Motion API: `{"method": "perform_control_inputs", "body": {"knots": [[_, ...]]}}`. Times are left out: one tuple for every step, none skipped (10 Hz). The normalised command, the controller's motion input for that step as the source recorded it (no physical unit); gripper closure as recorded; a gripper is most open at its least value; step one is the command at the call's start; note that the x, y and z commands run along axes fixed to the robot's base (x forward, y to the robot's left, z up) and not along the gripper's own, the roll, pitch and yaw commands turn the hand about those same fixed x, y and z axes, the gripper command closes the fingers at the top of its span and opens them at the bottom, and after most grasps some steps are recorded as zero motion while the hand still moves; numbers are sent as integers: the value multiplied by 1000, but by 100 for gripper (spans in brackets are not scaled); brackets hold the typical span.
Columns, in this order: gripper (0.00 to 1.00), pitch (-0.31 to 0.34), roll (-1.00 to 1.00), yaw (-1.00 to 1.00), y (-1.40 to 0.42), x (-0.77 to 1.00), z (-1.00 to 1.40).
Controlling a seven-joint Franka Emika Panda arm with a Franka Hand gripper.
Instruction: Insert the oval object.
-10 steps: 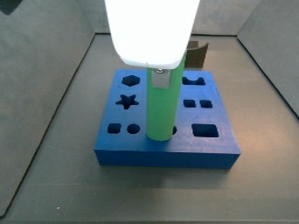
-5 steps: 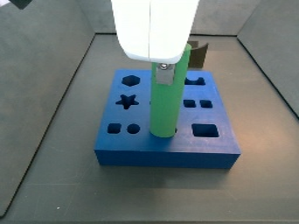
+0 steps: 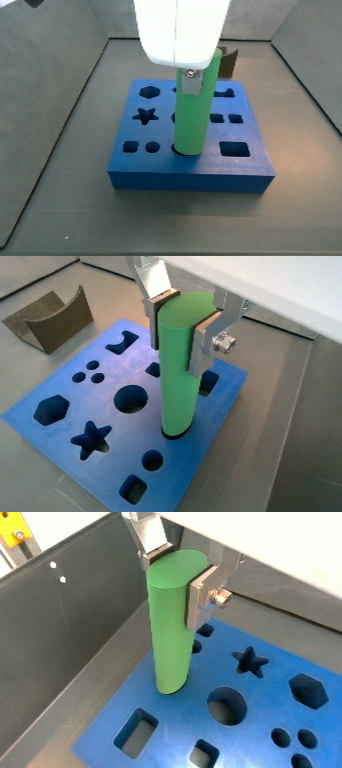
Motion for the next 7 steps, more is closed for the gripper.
{"method": "perform_control_inputs", "body": {"knots": [[100,61,94,-77,11,69,-431],[100,41,94,-43,0,0,-409],[100,0,71,0,0,-57,-317],[100,0,94,0,-69,-229,-257],[100,0,101,0,-114,-226,-260],[100,0,66,0,-140,-146,-229],[100,0,16,0,-97,-11,-251]]}}
